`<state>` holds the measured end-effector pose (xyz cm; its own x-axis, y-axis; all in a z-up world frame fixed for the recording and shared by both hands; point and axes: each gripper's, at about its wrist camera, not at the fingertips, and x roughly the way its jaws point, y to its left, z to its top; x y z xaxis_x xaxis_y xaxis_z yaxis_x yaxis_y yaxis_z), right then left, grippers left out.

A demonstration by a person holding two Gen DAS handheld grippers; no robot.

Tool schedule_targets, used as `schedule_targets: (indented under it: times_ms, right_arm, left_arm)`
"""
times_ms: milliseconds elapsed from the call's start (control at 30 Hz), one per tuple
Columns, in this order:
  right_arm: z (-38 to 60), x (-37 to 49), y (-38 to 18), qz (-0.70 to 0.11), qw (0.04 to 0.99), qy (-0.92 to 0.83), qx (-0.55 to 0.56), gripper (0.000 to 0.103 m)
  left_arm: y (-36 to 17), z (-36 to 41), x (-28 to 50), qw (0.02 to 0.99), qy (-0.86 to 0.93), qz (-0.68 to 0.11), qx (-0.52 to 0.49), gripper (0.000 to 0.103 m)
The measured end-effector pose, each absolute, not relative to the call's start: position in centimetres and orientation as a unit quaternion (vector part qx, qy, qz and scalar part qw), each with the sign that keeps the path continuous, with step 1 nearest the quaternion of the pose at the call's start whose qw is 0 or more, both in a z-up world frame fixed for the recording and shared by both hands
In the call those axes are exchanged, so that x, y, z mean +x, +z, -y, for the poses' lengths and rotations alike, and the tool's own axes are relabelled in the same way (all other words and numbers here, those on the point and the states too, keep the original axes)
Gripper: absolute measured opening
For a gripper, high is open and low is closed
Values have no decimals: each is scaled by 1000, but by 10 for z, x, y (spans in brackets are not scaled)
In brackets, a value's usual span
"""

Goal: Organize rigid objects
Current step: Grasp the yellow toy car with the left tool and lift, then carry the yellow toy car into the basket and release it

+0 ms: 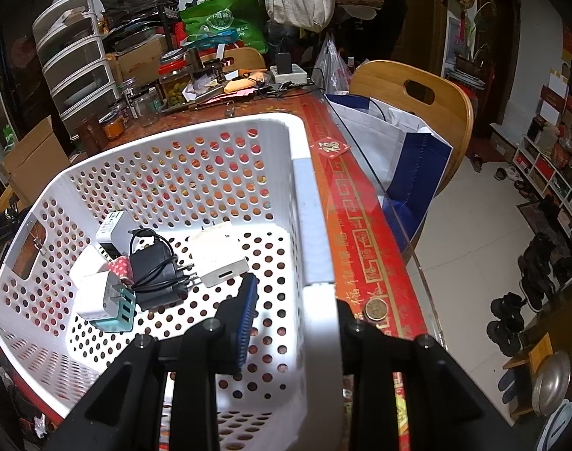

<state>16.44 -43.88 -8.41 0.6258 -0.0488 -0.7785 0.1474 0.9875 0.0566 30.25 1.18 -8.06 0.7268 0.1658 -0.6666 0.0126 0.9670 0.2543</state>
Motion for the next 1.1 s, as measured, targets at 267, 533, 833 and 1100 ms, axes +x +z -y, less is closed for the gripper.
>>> schedule_targets:
  times_ms: [267, 533, 833, 1100]
  right_arm:
    - [439, 165, -85, -428, 901, -50, 59, 28]
    - [439, 165, -85, -427, 901, -50, 59, 28]
    - [439, 166, -84, -426, 901, -46, 62, 28]
    - [438, 165, -85, -424, 902, -42, 66, 28]
  left_arm:
    - [-48, 16, 280, 927, 21, -352, 125, 62]
    - [-3, 52, 246, 938, -20, -325, 117, 62]
    - [16, 119, 226, 928, -98, -334, 130, 62]
    - [0, 181, 230, 902, -148, -373, 158, 62]
